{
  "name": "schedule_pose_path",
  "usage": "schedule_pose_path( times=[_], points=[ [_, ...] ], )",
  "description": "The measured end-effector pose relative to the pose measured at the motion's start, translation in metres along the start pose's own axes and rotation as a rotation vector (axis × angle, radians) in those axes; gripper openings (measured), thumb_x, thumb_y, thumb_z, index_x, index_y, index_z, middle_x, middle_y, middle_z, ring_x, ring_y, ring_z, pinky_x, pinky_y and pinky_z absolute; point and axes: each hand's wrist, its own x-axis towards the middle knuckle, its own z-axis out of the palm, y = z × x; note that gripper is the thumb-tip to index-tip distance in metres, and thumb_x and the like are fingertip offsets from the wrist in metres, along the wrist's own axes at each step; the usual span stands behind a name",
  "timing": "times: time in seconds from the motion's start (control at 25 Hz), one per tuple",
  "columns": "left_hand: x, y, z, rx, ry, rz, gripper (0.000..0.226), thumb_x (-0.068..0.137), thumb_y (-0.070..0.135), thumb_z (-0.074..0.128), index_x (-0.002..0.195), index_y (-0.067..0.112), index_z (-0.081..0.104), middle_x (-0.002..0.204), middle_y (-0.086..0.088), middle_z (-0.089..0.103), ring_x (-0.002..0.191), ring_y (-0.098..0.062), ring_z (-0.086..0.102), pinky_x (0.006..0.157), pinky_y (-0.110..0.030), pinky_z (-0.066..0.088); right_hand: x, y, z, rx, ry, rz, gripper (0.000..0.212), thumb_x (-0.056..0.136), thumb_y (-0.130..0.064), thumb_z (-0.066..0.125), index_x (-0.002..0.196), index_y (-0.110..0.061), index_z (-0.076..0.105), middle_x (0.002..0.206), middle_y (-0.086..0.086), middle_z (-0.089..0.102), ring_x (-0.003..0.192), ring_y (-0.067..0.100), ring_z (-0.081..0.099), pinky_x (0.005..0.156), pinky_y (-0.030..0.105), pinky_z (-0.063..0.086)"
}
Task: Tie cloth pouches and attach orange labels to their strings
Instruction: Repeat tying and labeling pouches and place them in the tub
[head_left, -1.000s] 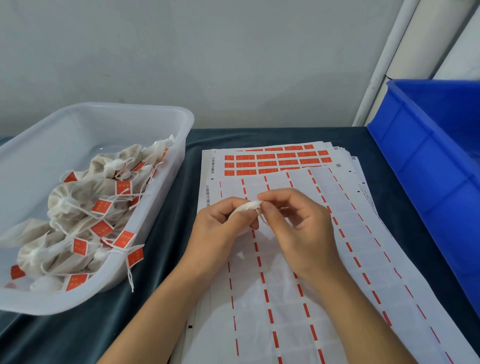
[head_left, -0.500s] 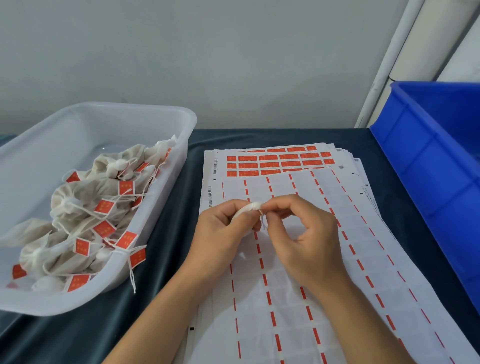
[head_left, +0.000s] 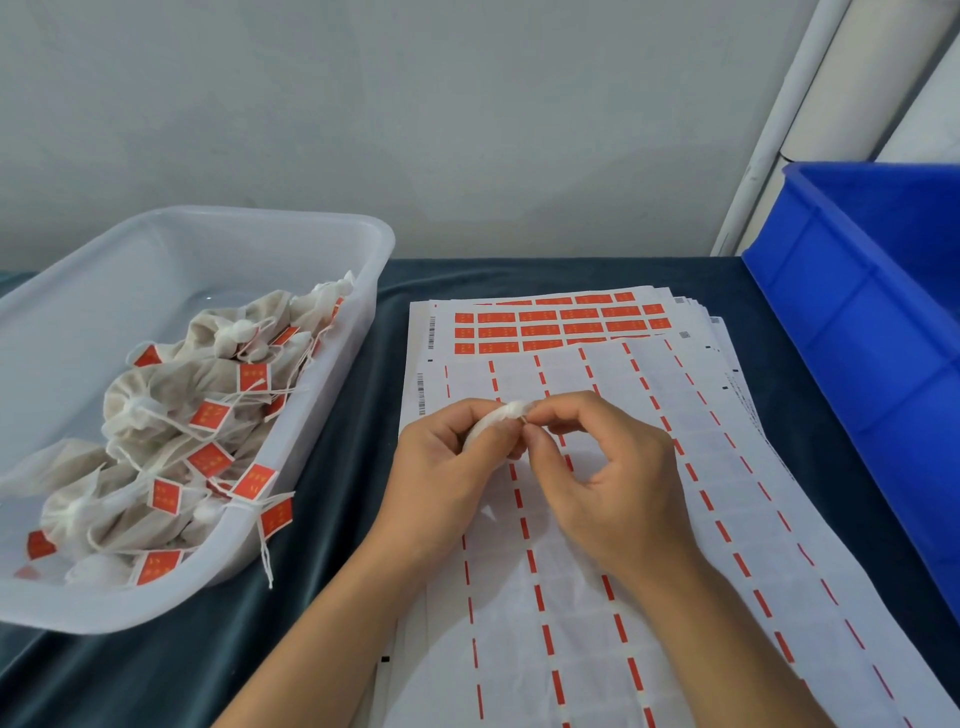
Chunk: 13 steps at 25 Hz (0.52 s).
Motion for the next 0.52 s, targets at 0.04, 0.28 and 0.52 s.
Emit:
schedule_pose_path(
  times=[0.04, 0.28, 0.52],
  points=[
    [0.0001, -0.0001, -0.0004, 0.004, 0.000, 0.000, 0.019, 0.103, 0.031, 0.065, 0.095, 0.024, 0.082, 0.095, 0.001, 0.080, 0.094, -0.017, 0.076, 0.082, -0.020, 0.059, -0.0003, 0.0002, 0.0006, -0.005, -0.005, 0.003, 0.021, 0.093, -0.032, 0.067, 0.109, -0.019, 0.072, 0.102, -0.011, 0.073, 0.097, 0.003, 0.068, 0.086, 0.010, 0.053],
    [0.0001, -0.0007, -0.0003, 0.050, -0.007, -0.002, 0.020, 0.103, 0.033, 0.065, 0.095, 0.027, 0.081, 0.094, 0.002, 0.080, 0.093, -0.018, 0.076, 0.086, -0.029, 0.063, -0.0004, 0.0024, 0.0010, -0.109, -0.023, -0.013, 0.026, 0.095, -0.038, 0.061, 0.109, -0.019, 0.071, 0.104, -0.006, 0.074, 0.095, 0.003, 0.067, 0.087, 0.007, 0.051],
    [0.0002, -0.0042, 0.0028, 0.151, 0.018, 0.011, 0.020, 0.103, 0.035, 0.066, 0.091, 0.029, 0.080, 0.086, 0.002, 0.078, 0.084, -0.022, 0.075, 0.078, -0.040, 0.063, -0.0001, 0.0034, 0.0073, -0.297, -0.043, -0.026, 0.019, 0.095, -0.034, 0.056, 0.102, -0.018, 0.064, 0.097, -0.002, 0.070, 0.084, 0.005, 0.060, 0.077, 0.005, 0.041]
  ],
)
